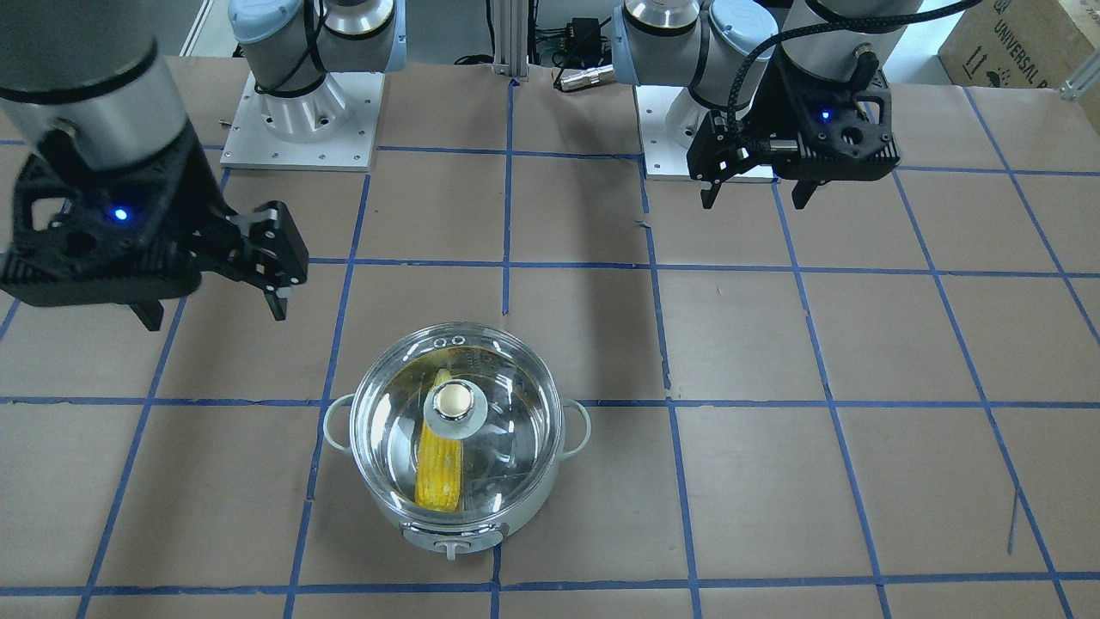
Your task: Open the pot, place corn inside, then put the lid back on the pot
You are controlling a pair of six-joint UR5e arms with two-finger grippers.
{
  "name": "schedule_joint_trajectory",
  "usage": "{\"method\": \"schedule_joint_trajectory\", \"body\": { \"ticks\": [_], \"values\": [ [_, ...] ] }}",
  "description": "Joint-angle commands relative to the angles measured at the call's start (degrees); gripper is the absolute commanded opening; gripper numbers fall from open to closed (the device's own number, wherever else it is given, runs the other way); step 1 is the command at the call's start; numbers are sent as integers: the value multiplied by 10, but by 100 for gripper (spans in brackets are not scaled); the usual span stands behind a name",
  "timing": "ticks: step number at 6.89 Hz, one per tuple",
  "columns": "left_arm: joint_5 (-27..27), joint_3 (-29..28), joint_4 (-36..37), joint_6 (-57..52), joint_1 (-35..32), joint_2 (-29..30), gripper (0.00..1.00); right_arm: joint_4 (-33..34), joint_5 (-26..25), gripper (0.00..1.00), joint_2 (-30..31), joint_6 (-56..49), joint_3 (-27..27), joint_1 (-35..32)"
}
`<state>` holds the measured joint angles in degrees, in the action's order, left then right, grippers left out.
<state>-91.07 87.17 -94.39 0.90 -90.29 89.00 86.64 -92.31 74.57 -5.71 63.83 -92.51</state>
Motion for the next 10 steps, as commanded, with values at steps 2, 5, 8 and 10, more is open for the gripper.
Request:
{"method": "schedule_joint_trajectory", "body": {
  "ticks": [2,5,8,10],
  "values": [
    [-5,-1,0,0,0,-1,100,-29,2,92,93,-9,81,32],
    [-3,0,0,1,0,-1,100,10,4,91,159,-4,170,34],
    [-2,0,0,1,-1,-1,100,20,5,92,193,38,219,28],
    [-2,0,0,1,-1,-1,100,58,5,92,212,30,267,29]
  ]
}}
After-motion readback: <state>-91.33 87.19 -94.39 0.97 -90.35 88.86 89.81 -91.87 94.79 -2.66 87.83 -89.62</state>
